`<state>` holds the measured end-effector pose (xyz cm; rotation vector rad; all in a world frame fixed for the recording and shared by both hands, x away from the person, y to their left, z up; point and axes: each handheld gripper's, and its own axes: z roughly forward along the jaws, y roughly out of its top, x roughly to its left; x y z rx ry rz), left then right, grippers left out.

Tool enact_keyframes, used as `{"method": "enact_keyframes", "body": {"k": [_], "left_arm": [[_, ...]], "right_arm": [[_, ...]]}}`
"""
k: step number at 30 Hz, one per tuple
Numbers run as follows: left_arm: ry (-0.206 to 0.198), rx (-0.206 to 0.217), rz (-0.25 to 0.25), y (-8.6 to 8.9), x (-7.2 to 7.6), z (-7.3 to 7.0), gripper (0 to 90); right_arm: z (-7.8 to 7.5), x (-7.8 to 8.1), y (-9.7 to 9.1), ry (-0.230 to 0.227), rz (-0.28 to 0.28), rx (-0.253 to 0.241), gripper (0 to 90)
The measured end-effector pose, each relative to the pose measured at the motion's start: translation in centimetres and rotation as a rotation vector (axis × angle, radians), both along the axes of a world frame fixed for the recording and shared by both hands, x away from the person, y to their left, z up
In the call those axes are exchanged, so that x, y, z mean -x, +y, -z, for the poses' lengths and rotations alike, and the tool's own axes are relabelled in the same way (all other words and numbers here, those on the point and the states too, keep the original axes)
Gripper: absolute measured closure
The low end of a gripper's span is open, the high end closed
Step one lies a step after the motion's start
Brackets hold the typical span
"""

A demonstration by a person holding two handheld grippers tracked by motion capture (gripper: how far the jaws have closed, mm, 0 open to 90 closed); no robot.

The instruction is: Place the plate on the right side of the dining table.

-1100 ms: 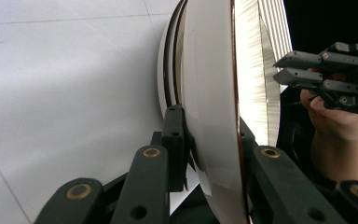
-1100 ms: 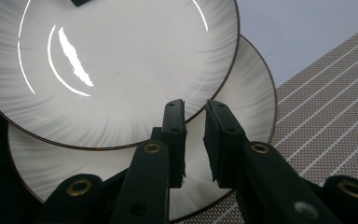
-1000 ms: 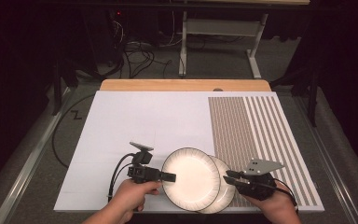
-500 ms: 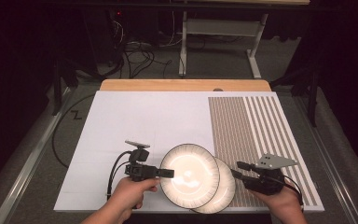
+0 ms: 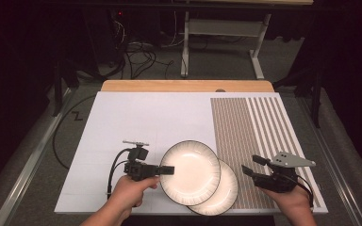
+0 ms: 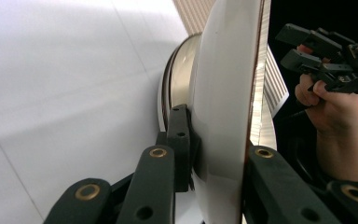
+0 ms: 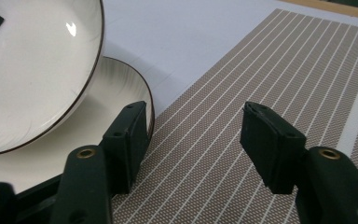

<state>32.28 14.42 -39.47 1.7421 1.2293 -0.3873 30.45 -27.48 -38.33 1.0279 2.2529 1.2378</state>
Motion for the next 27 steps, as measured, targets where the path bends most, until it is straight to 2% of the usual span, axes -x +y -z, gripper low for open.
{"method": "enact_keyframes", "body": {"k": [10,19,21,27], "left_arm": [[-0.116,0.013,-0.013,0.6,-0.1,0.1,78.7],[-0.272,0.01,-0.044,1.1,0.0,0.0,78.7],[-0.318,0.009,-0.052,1.2,0.1,0.0,78.7],[-0.408,0.008,-0.082,1.3,0.6,0.1,78.5]], "right_arm": [[-0.4,0.2,-0.9,-0.05,0.037,-0.032,30.4],[-0.5,0.2,-1.2,-0.075,0.047,-0.058,20.3],[-0.6,0.4,-1.3,-0.084,0.053,-0.067,16.9],[-0.6,0.5,-1.3,-0.095,0.052,-0.079,14.0]]}}
